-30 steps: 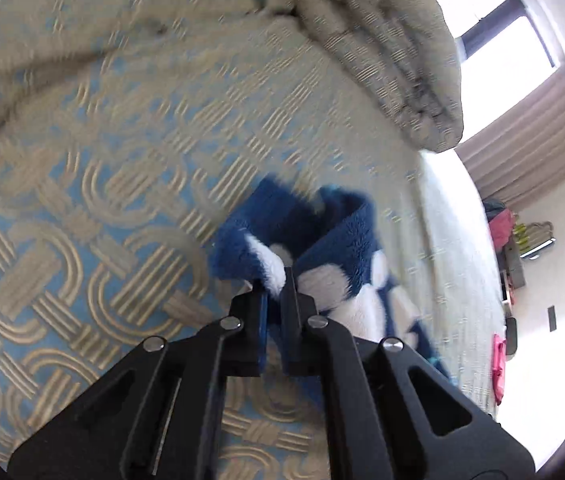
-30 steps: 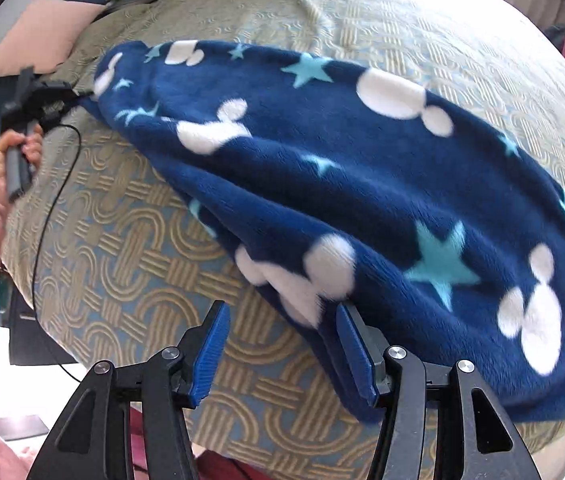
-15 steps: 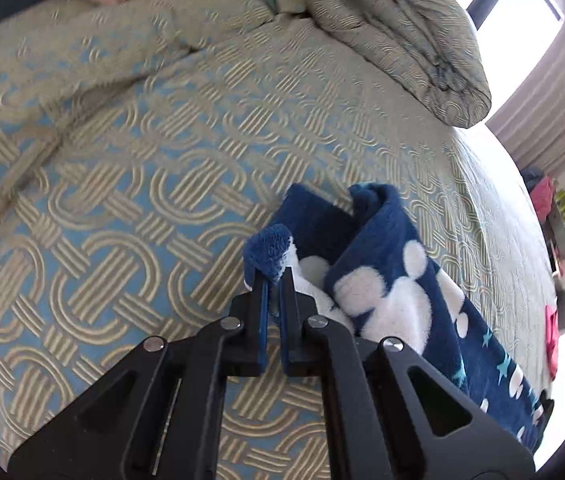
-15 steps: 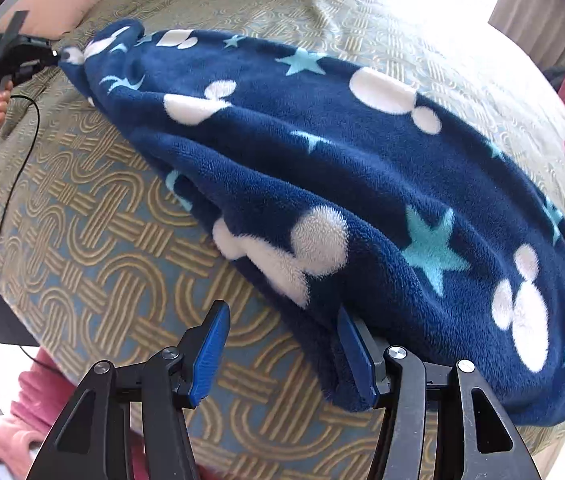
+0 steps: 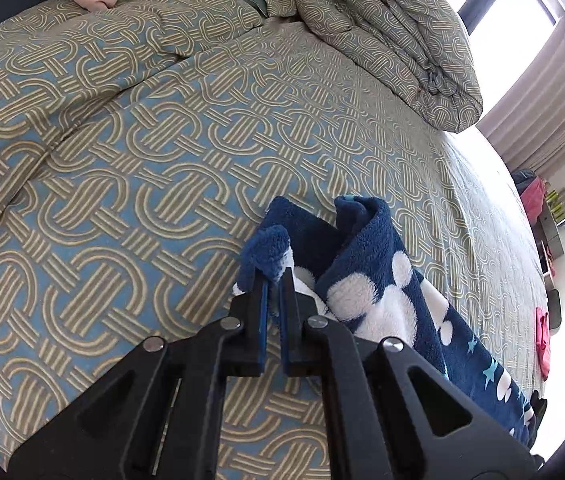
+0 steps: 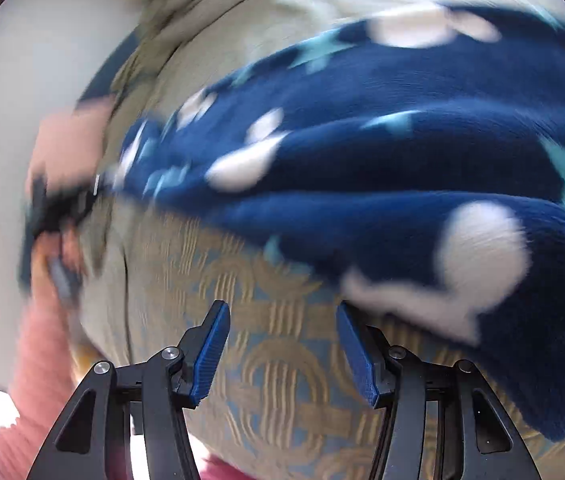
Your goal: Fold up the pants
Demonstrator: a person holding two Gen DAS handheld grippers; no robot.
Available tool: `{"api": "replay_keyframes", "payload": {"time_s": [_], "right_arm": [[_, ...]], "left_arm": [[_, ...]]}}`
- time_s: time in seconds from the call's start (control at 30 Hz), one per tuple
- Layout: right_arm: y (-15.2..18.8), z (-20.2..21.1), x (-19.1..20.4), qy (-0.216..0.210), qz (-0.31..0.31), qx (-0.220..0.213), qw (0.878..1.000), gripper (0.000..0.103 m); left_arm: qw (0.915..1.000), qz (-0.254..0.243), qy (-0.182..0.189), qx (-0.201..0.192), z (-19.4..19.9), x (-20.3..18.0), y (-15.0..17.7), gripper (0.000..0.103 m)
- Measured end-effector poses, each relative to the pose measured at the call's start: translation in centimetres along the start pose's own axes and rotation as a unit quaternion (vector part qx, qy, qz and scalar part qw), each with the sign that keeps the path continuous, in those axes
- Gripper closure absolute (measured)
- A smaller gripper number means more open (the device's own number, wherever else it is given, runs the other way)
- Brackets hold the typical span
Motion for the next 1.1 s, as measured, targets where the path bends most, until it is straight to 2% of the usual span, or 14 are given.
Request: {"api": "replay_keyframes", "payload": {"time_s": [0.07,0.1,0.23,0.3,0.4,0.6,0.73,0.77,0.83,0.9,0.97,1.0,1.07,1.1], "right_arm": [[-0.4,-0.3,-1.3,-0.029,-0.096,-0.025,0.995,0.046],[-0.3,-0.4,-1.4,-0.027,-0.116,-0.039,0.992,0.046],[0.0,-1.1,0.8,0.031,-0.097,-0.095,0.99,0.048],[-0.2,-1.8,2.2,0.077,-0.057,-0.092,0.991,0.084],[-0.3,-0.6,2.8,0.079,-0.036,-0.07,0.994,0.09],[0.9,3.2,5.5,0.06,0.006,-0.053,0.997,0.091],[1.2,2.6,5.5,0.085,0.033,-0.014,0.996,0.09],[1.5,1.8,5.2,0.098,0.037,0.009,0.994,0.087],[2.4,-0.9,3.7,0.14,0.036,0.095,0.985,0.084],[3.8,-2.7,2.1,0.153,0.026,0.17,0.973,0.085],[4.9,-2.1,2.1,0.154,0.064,0.179,0.97,0.085],[5.2,-1.5,2.8,0.165,0.099,0.175,0.966,0.084],[5.4,0.1,4.4,0.176,0.163,0.148,0.96,0.081],[5.2,1.0,5.5,0.18,0.196,0.129,0.955,0.076]], "left_arm": [[1.0,0.004,0.001,0.001,-0.1,0.1,0.2,0.097],[1.0,0.005,0.002,0.001,-0.1,0.1,0.2,0.097],[1.0,0.002,0.004,0.0,0.0,0.2,0.3,0.097],[1.0,0.002,0.005,-0.001,0.2,0.3,0.4,0.097],[0.9999,-0.004,0.008,-0.008,1.1,0.3,0.6,0.097],[0.9989,-0.034,-0.004,-0.033,6.0,-0.1,1.7,0.097],[0.9976,-0.055,-0.022,-0.036,9.1,0.8,4.0,0.096],[0.9978,-0.054,-0.028,-0.026,9.2,1.4,4.9,0.095],[0.9978,-0.045,-0.048,0.002,8.4,3.1,6.7,0.093],[0.9968,-0.023,-0.073,0.023,7.8,5.2,8.5,0.091],[0.9916,-0.005,-0.127,0.024,8.1,7.3,9.6,0.091],[0.9907,0.012,-0.134,0.02,8.7,8.4,10.0,0.091],[0.9927,0.045,-0.112,0.003,9.9,9.7,10.1,0.091],[0.9937,0.048,-0.101,-0.008,10.6,9.8,9.9,0.091]]}}
Point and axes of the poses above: each gripper's, at about its wrist camera, not at the fingertips, and z roughly against the way its jaws point, x to its left, y to its underside, the point moved 1 cm from there along -z, roughly the way its jaws point, and after that the axes turned 9 degrees about -z, right-handed, at the moved point
